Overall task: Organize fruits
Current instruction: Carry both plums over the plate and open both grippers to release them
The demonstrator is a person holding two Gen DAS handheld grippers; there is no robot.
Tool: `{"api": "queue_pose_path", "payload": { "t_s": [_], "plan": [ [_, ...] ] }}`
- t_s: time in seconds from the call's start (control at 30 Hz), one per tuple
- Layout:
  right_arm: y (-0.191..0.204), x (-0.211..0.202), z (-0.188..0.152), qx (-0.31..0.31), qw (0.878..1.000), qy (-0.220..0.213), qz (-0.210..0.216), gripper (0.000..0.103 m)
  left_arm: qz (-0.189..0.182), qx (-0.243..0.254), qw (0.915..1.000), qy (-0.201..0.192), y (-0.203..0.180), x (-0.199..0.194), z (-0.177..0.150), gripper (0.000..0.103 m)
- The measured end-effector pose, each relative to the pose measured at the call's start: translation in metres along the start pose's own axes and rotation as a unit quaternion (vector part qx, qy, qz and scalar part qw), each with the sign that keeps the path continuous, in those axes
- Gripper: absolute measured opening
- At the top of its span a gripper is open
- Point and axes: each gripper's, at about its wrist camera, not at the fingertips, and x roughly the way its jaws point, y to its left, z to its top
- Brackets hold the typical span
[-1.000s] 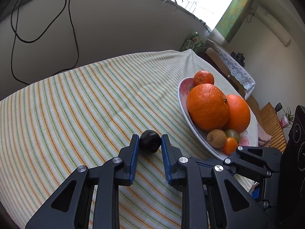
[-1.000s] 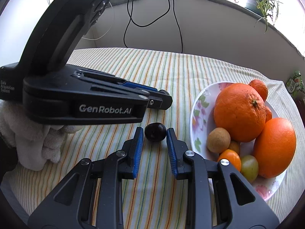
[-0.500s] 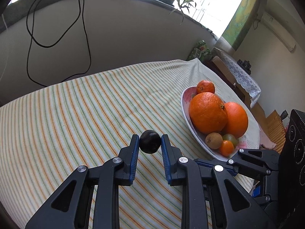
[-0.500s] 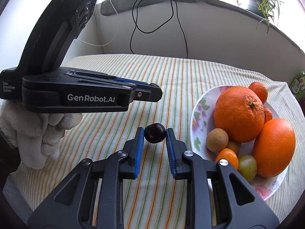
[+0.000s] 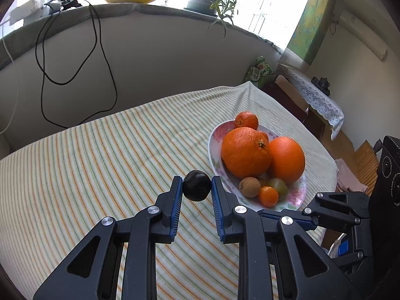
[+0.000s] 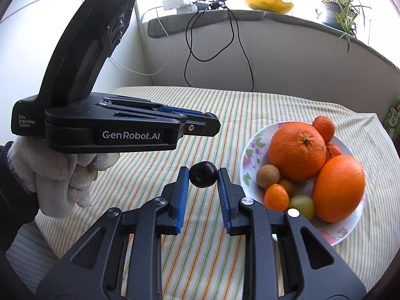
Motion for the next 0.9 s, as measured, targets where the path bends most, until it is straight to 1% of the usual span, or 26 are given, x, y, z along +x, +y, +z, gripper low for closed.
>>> {"api": "queue_pose_path", "payload": {
  "t_s": [0.3, 0.57, 0.9],
  "plan": [
    [-0.025, -0.035, -0.01, 0.006, 1.0, -0.019, 0.01, 0.024, 0.001, 0.009, 0.9999, -0.006, -0.034, 0.003, 0.0, 0.022],
    [-0.054, -0.053, -0.018, 0.013, 1.0, -0.024, -0.007, 0.024, -0.003, 0.023, 0.9997, -0.002, -0.065, 0.016, 0.001, 0.022],
    [-0.081, -0.061, -0.03, 0.025, 0.999, -0.016, -0.029, 0.024, -0.012, 0.036, 0.9993, 0.002, -0.086, 0.028, 0.009, 0.022]
  ]
}}
